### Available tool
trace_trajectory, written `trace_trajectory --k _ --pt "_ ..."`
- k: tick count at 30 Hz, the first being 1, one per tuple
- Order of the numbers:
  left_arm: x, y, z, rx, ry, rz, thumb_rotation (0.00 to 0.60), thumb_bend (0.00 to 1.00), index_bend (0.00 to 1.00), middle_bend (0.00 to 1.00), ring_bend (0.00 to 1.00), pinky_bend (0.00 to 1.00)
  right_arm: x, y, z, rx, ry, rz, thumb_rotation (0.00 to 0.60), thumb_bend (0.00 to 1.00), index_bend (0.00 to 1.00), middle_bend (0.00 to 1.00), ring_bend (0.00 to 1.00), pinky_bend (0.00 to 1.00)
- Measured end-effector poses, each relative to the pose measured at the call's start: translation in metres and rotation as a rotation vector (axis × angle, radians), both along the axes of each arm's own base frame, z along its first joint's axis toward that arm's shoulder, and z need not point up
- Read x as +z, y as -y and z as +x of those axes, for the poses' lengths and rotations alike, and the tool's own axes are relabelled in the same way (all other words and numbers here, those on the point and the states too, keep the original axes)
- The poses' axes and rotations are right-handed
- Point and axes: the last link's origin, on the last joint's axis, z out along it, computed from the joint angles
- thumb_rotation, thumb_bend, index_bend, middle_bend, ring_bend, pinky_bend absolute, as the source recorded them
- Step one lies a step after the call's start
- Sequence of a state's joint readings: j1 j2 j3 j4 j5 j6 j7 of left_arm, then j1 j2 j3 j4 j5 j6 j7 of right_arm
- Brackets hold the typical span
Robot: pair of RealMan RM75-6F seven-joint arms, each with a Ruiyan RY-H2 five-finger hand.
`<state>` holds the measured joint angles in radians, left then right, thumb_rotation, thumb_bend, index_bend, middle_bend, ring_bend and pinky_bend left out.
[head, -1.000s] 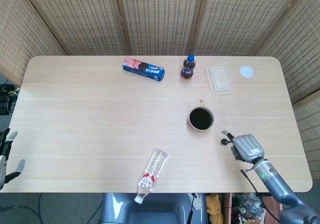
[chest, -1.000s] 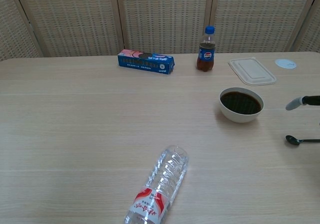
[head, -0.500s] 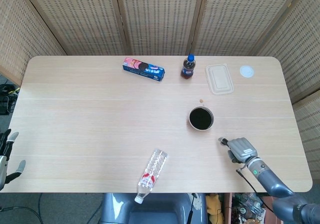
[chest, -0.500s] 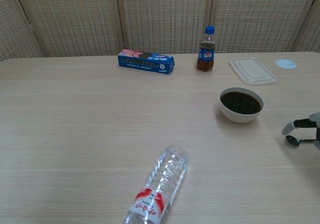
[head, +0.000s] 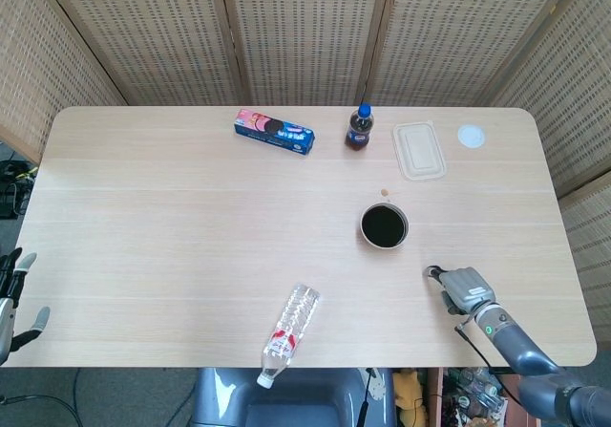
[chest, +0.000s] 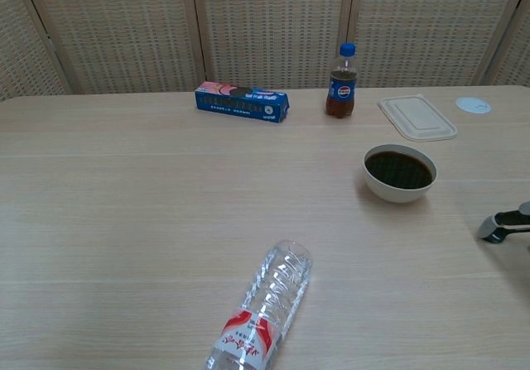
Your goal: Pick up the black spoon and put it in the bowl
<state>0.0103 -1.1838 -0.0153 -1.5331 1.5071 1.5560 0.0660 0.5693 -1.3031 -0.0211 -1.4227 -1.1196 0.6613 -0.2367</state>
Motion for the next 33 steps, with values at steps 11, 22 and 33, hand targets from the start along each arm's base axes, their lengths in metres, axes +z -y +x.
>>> trace_trajectory --k 11,22,33 --pt "0.0 0.001 -0.003 0.012 0.002 0.0 0.6 0.36 0.0 0.0 0.0 0.0 -0.005 0.012 0.001 0.0 -0.016 -0.003 0.6 0.87 0.18 0.93 0.96 0.98" --pt "-0.002 0.0 -0.006 0.02 0.005 -0.005 0.6 0.36 0.0 0.0 0.0 0.0 0.006 0.026 -0.003 -0.026 -0.027 -0.061 0.6 0.87 0.19 0.93 0.96 0.99" --pt "-0.004 -0.002 -0.005 0.014 0.008 -0.01 0.6 0.36 0.0 0.0 0.0 0.0 0.016 0.024 -0.01 -0.047 -0.05 -0.079 0.6 0.87 0.19 0.93 0.96 0.99"
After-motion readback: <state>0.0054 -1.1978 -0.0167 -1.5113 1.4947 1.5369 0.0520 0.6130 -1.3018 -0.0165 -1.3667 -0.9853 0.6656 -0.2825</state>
